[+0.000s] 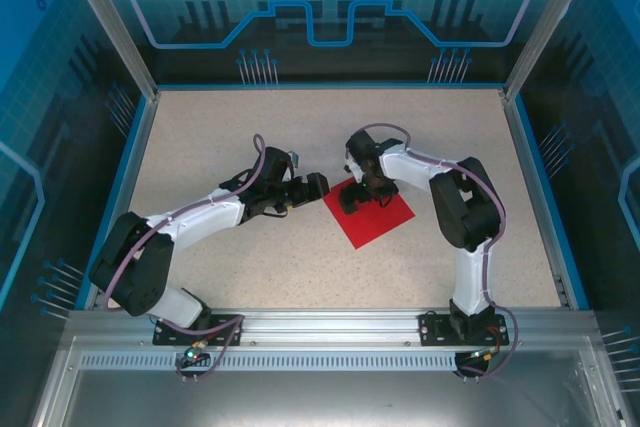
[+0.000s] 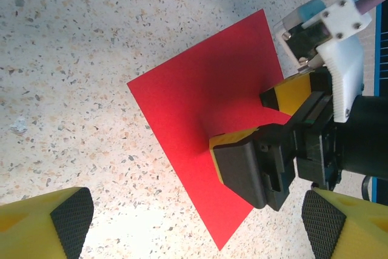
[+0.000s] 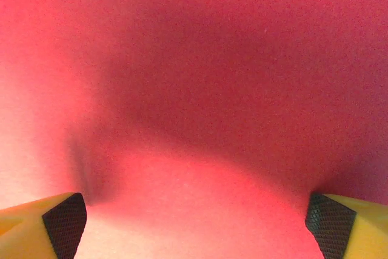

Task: Fold a paper plane with a square sheet of paper (pick it up from the middle)
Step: Fold the square sheet of paper in half at the center of the table.

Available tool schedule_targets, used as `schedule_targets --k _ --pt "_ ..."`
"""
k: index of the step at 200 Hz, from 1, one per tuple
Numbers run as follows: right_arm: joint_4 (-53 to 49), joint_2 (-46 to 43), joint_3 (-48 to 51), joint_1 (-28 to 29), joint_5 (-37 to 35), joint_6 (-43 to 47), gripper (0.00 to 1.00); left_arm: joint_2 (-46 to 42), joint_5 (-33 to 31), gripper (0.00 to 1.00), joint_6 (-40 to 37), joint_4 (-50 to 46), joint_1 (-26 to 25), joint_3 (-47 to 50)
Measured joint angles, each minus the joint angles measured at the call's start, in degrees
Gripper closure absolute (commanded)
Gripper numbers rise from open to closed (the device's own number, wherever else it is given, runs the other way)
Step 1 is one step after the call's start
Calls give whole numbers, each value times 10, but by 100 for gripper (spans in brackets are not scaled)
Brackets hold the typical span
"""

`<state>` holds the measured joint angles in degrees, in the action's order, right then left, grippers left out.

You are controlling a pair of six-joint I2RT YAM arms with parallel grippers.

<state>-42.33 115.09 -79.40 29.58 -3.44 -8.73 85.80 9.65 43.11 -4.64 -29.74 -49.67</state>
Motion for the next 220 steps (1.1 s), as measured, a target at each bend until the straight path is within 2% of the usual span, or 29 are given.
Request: schedule_targets --k 51,88,119,134,175,220 --pt "-7 12 -8 0 -22 -12 16 -5 -2 7 -15 -19 0 0" --pt "-1 11 -3 15 -47 -34 15 -18 -10 6 -20 -30 2 0" --pt "1 11 -1 24 -58 -50 21 -26 -14 6 -27 -35 2 0" --pt "3 9 0 25 -56 -54 26 -28 -15 6 -28 -39 2 0" --pt "14 -5 13 24 -36 -75 53 -30 -19 6 -28 -48 2 0" --pt "12 -28 31 21 0 -114 62 -33 -26 6 -30 -56 2 0"
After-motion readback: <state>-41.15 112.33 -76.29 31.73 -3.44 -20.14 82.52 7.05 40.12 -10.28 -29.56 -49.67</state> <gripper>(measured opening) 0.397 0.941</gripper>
